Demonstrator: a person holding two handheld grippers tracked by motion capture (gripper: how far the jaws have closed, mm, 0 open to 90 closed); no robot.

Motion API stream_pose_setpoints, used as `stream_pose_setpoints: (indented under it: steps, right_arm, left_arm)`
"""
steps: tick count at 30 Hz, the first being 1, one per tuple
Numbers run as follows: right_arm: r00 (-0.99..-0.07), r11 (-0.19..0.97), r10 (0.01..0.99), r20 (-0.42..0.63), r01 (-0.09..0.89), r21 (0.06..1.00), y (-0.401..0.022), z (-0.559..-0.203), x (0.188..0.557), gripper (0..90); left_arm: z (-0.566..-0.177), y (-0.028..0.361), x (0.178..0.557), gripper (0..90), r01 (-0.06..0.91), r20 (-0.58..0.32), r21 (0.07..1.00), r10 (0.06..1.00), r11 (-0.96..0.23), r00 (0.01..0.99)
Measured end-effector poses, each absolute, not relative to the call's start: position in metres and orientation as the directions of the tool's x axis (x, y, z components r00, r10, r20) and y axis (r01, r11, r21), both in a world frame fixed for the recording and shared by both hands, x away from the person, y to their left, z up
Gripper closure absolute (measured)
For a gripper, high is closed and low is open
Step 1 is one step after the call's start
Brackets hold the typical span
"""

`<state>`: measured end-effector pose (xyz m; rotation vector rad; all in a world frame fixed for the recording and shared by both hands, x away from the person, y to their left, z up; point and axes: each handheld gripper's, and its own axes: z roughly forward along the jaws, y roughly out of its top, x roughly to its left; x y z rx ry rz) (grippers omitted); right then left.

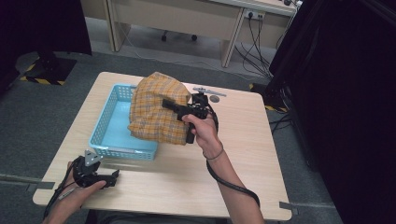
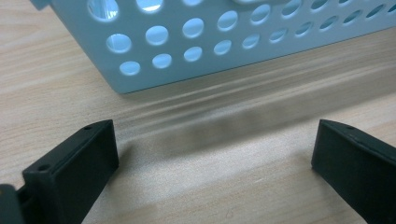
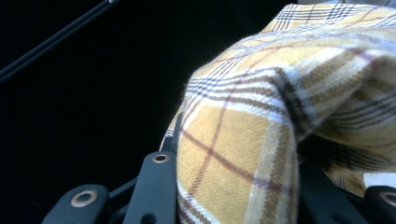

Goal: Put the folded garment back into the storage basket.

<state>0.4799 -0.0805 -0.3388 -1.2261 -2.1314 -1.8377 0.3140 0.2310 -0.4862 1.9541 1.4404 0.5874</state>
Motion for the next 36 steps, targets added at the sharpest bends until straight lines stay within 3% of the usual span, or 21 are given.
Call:
stream_pose_setpoints:
  steps: [21,36]
  right_arm:
    - [-0.68,-0.001,0.486,0.549,0.628,0.778,-0.024,-0.345,0.489,69.8]
    - [-0.658,0.003,0.495,0.567,0.654,0.757,-0.01,-0.354,0.497,69.4]
  left_arm:
    - [-0.486,0.231,0.314,0.0,0.67,-0.015,0.714,0.953,-0.203,0.304]
    - [-0.486,0.231,0.314,0.0,0.67,-0.016,0.714,0.952,-0.204,0.306]
